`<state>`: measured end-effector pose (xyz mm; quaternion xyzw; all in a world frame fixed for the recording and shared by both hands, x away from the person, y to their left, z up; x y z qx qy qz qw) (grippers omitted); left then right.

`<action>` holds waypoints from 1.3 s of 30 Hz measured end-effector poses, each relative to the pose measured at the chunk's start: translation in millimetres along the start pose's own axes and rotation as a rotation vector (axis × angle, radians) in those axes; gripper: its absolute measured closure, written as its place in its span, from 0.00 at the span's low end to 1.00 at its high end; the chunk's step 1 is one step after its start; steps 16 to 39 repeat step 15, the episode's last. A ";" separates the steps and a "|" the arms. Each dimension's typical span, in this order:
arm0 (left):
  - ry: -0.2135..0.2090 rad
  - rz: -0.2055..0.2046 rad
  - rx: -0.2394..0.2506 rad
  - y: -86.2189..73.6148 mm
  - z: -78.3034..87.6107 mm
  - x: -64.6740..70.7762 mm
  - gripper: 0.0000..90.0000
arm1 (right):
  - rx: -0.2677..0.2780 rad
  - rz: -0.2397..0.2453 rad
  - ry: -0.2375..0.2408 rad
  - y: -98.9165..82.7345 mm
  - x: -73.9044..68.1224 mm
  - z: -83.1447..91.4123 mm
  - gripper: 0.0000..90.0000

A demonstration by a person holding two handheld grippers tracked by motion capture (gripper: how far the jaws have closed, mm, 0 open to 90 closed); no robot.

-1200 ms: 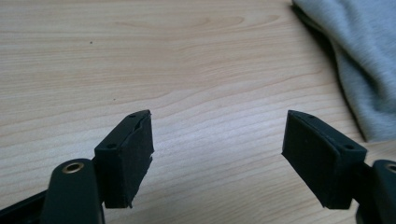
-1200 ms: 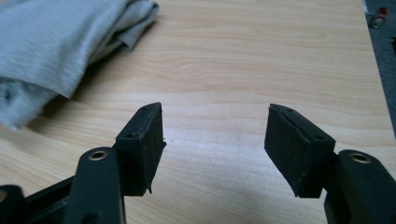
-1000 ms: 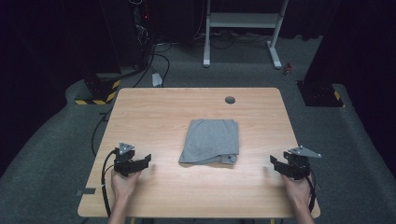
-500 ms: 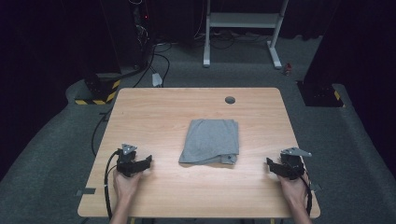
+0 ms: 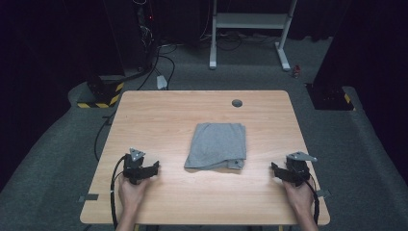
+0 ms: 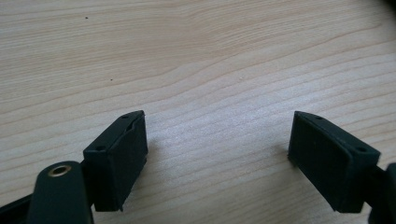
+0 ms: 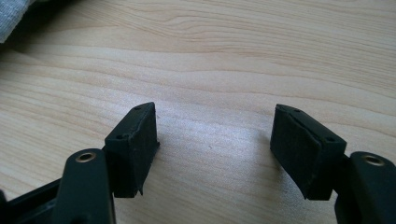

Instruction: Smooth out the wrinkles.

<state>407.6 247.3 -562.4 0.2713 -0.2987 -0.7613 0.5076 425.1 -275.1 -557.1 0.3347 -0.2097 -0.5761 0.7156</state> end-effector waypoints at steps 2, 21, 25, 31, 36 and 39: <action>-0.001 -0.001 -0.001 0.0 0.1 -0.1 0.22 | 0.003 -0.002 -0.009 0.1 0.3 -0.4 0.33; 0.000 0.001 0.001 0.1 -0.1 0.2 0.22 | -0.002 -0.011 -0.007 0.1 0.8 -0.6 0.32; 0.000 0.001 0.001 0.1 -0.1 0.2 0.22 | -0.002 -0.011 -0.007 0.1 0.8 -0.6 0.32; 0.000 0.001 0.001 0.1 -0.1 0.2 0.22 | -0.002 -0.011 -0.007 0.1 0.8 -0.6 0.32; 0.000 0.001 0.001 0.1 -0.1 0.2 0.22 | -0.002 -0.011 -0.007 0.1 0.8 -0.6 0.32; 0.000 0.001 0.001 0.1 -0.1 0.2 0.22 | -0.002 -0.011 -0.007 0.1 0.8 -0.6 0.32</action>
Point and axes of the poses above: each handheld gripper's, and its own axes: z roughly backward along the jaws, y roughly out of its top, x roughly to its right, the point moved 5 cm from there along -z, roughly forward along the jaws, and after that the axes turned 8 degrees about -z, right-handed, at the moved point
